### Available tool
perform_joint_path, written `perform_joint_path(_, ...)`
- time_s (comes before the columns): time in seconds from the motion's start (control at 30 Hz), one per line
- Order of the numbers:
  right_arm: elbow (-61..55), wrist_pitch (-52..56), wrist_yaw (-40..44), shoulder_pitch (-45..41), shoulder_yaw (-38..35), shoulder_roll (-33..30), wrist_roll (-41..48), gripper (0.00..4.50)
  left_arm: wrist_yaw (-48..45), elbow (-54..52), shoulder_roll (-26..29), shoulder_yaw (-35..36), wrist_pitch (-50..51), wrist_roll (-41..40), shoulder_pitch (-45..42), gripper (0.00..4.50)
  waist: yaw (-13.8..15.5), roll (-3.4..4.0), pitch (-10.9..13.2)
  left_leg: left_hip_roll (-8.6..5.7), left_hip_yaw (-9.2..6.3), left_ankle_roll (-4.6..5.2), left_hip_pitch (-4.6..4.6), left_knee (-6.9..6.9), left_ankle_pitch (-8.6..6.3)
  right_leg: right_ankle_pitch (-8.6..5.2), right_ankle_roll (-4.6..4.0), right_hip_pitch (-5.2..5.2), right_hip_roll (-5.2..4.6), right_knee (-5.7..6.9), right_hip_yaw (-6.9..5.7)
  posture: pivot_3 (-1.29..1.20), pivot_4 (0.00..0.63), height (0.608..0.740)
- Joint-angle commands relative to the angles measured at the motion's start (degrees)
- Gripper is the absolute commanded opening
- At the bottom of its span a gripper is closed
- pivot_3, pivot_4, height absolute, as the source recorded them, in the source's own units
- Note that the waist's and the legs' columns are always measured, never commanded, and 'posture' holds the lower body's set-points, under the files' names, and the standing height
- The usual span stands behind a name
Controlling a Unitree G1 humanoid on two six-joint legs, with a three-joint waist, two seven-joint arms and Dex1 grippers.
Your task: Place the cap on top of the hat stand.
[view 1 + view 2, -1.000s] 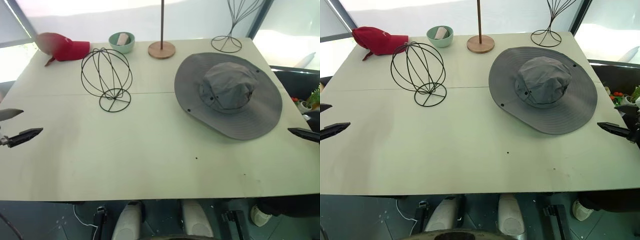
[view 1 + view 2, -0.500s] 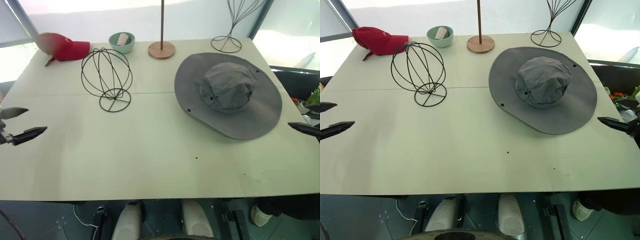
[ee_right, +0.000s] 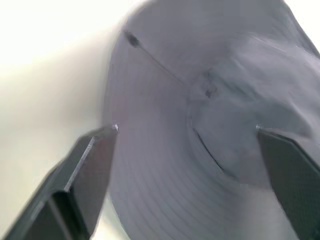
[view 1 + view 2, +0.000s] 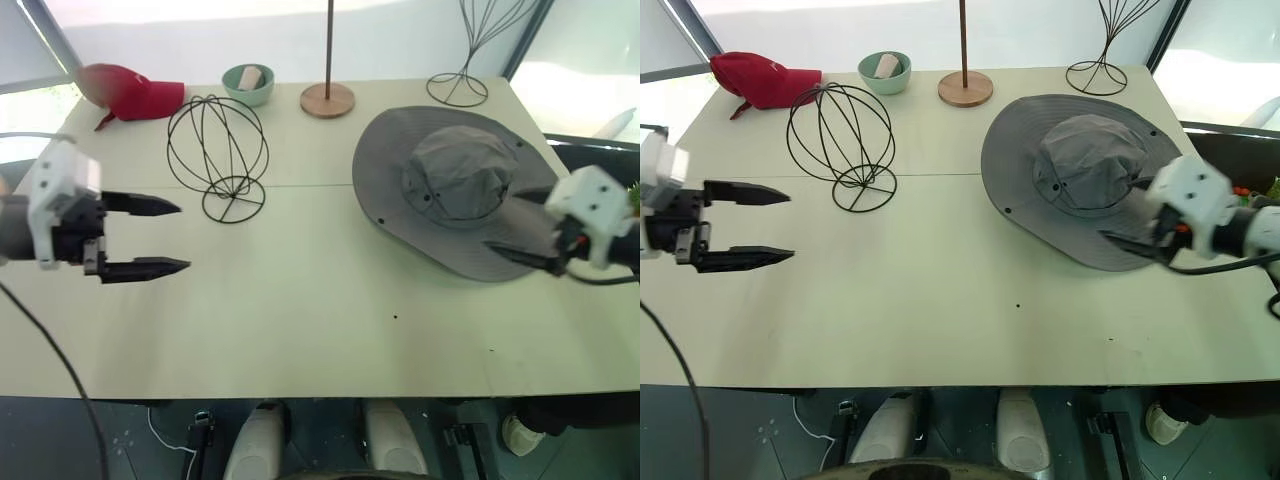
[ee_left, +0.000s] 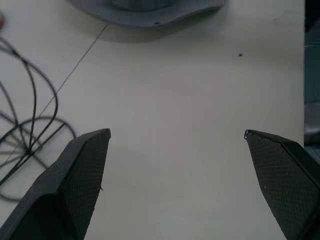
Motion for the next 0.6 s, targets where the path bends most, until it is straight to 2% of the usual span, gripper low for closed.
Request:
perform_joint_path(0.03,-8.43,9.85,-11.09,-2.24,5.55,4.75,-2.6,4.47,-1.26,-0.08,-2.22,-4.64,0.48,-0.77,-4.8,4.5,-0.01,-0.07,-0.03,0.0,-0.02,0.0,-0.01,0.04,0.0,0.0,0.0,0.01,0.01,0.0,0.0,0.0,0.15,0.74)
perform_joint_path(0.2,-12.51,17.69,-21.2,-4.28,16.85,11.06,-8.24,4.47,-3.23,2.22,-5.55,-10.5,-0.11,1.16,-10.48,4.5,-0.01,-0.08,-0.03,0.0,-0.02,0.02,-0.08,0.19,-0.01,0.0,0.0,-0.01,0.03,0.02,0.0,0.0,0.15,0.74)
perform_joint_path(0.33,-12.11,19.76,-25.12,-5.51,22.56,13.95,-11.83,4.47,-3.93,3.65,-7.57,-12.95,-0.32,2.32,-13.85,4.5,-0.01,-0.08,-0.03,0.0,-0.04,0.02,-0.1,0.21,-0.01,0.0,0.0,-0.02,0.04,0.02,0.0,0.0,0.15,0.74)
perform_joint_path(0.4,-9.63,18.81,-27.75,-6.01,26.21,14.41,-15.86,4.47,-4.03,4.37,-8.53,-13.95,-0.56,3.15,-15.19,4.5,-0.01,-0.08,-0.03,0.0,-0.04,0.03,-0.1,0.22,-0.01,0.0,0.0,-0.02,0.04,0.01,0.0,0.0,0.15,0.74)
perform_joint_path(0.5,-1.98,14.39,-34.76,-7.18,33.43,13.7,-27.13,4.47,-4.21,4.14,-9.35,-14.45,-1.28,4.08,-15.66,4.5,-0.05,-0.11,-0.05,0.0,-0.04,0.03,-0.1,0.24,-0.01,0.0,0.0,-0.02,0.04,0.01,0.0,0.0,0.15,0.74)
perform_joint_path(0.6,2.45,11.7,-37.81,-7.62,34.86,15.61,-31.64,4.47,-3.85,3.68,-9.49,-13.77,-1.13,3.9,-15.44,4.5,-0.04,-0.11,-0.05,0.0,-0.04,0.03,-0.12,0.25,-0.01,0.0,0.0,-0.04,0.04,0.02,0.0,0.0,0.15,0.74)
